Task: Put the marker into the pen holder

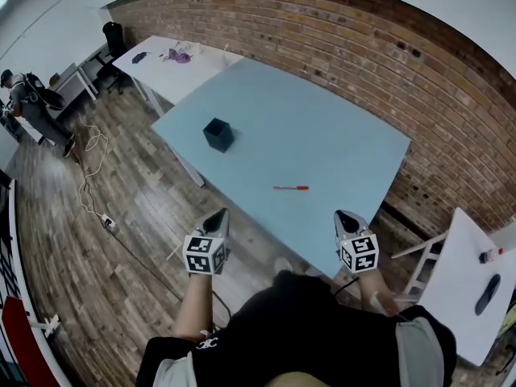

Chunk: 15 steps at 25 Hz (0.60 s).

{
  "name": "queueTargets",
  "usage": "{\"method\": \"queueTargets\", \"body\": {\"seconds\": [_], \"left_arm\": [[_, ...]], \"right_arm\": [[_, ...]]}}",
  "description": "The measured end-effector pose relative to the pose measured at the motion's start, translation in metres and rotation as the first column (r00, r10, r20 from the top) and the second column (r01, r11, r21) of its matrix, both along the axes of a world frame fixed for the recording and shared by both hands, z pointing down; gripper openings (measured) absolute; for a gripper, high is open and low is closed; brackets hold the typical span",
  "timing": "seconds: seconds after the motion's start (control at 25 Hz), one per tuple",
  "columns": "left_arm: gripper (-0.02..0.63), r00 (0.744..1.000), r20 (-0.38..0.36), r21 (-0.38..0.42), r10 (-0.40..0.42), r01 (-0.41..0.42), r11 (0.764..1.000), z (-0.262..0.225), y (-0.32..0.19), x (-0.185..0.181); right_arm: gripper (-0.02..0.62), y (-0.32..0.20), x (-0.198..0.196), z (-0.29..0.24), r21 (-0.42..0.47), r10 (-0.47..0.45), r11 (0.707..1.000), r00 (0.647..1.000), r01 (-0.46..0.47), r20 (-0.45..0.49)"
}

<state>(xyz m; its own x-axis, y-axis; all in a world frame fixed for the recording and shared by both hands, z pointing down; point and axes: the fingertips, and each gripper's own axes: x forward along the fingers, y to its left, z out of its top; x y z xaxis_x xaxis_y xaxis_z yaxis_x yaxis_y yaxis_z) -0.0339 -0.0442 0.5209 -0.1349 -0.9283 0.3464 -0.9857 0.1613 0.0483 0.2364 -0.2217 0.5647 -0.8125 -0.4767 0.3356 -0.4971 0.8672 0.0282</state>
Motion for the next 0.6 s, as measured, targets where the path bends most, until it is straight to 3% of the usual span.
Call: {"method": "queueTargets", "body": {"seconds": [0.32,0.6], "left_arm": [[0.005,0.994,0.042,-0.077,0.1,-0.097,0.992,0.006,-0.094,-0.038],[0.005,0.993,-0.014,-0.119,0.121,-0.122,0.985,0.032,-0.106,-0.06]], "right_arm": [[0.019,-0.077,-0.044,0.016,-0.059,-0.001,0.998,0.999,-0.002,-0.05],[0.088,-0.095,-0.087,0.031,-0.018,-0.1,0.995,0.975,0.099,-0.2]]}}
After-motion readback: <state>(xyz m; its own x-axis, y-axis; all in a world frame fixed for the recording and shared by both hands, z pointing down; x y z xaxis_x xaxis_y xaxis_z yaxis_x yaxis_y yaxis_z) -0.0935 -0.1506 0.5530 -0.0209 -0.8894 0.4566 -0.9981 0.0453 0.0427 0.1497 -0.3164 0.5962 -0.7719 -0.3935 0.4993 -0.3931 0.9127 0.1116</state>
